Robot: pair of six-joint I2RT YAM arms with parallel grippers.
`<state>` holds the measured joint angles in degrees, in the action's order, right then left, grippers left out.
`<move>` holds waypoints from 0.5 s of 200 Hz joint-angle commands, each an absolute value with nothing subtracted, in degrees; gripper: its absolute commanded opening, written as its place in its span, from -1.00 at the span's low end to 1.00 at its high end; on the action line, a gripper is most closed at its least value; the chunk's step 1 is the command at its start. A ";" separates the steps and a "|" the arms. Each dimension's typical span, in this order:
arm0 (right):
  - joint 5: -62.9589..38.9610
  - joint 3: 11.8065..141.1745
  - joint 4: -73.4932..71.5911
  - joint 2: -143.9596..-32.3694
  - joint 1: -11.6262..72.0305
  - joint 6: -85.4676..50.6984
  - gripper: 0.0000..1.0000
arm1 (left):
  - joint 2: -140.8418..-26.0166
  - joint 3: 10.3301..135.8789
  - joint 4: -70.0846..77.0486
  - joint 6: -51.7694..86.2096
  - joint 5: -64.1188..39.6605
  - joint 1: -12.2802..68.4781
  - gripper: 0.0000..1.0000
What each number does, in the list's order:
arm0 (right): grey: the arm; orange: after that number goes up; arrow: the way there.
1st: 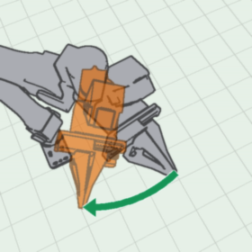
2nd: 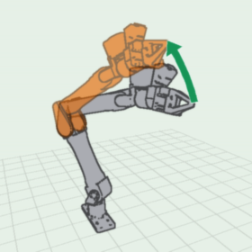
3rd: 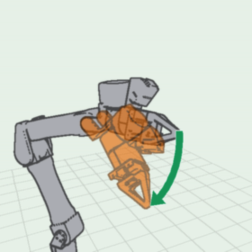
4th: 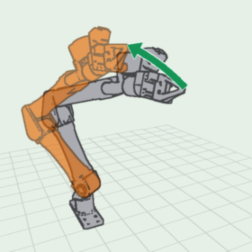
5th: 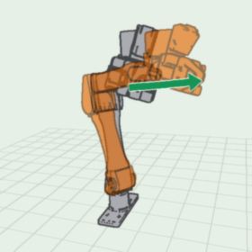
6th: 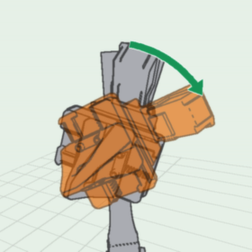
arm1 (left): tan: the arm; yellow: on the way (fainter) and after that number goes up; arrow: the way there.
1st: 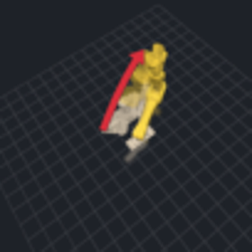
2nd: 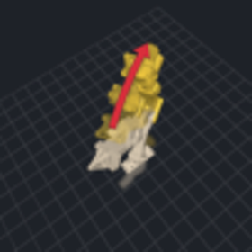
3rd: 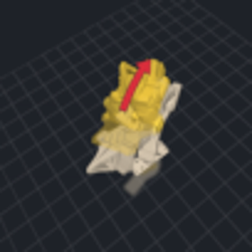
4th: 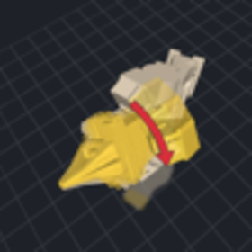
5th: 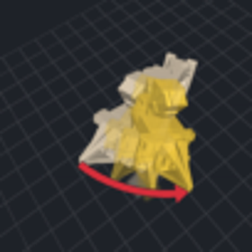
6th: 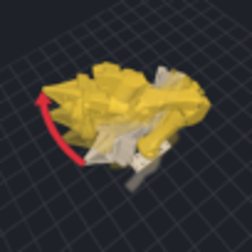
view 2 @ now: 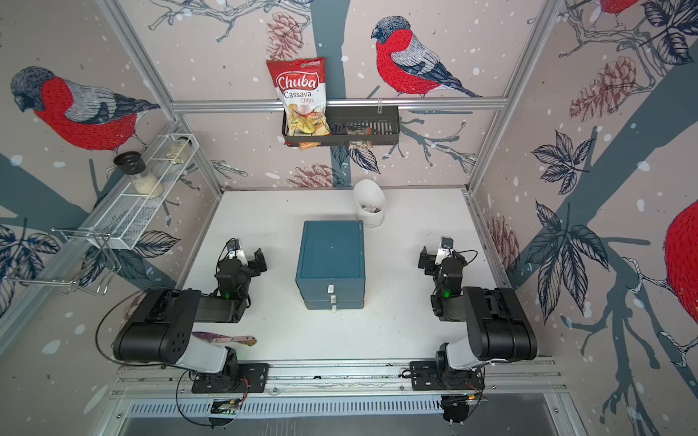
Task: Take the seed bags out of the drawer
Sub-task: Open the drawer in the storage box.
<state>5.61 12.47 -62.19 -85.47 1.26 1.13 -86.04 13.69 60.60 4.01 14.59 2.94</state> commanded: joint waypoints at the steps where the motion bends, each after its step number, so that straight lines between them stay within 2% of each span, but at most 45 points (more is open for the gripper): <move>1: 8.79 13.01 -70.16 -86.33 1.14 -3.94 1.00 | -87.08 14.35 68.94 2.02 15.38 2.92 0.96; 100: 8.21 12.98 -70.05 -86.31 0.81 -4.18 1.00 | -87.10 14.58 68.43 2.11 15.13 2.81 0.97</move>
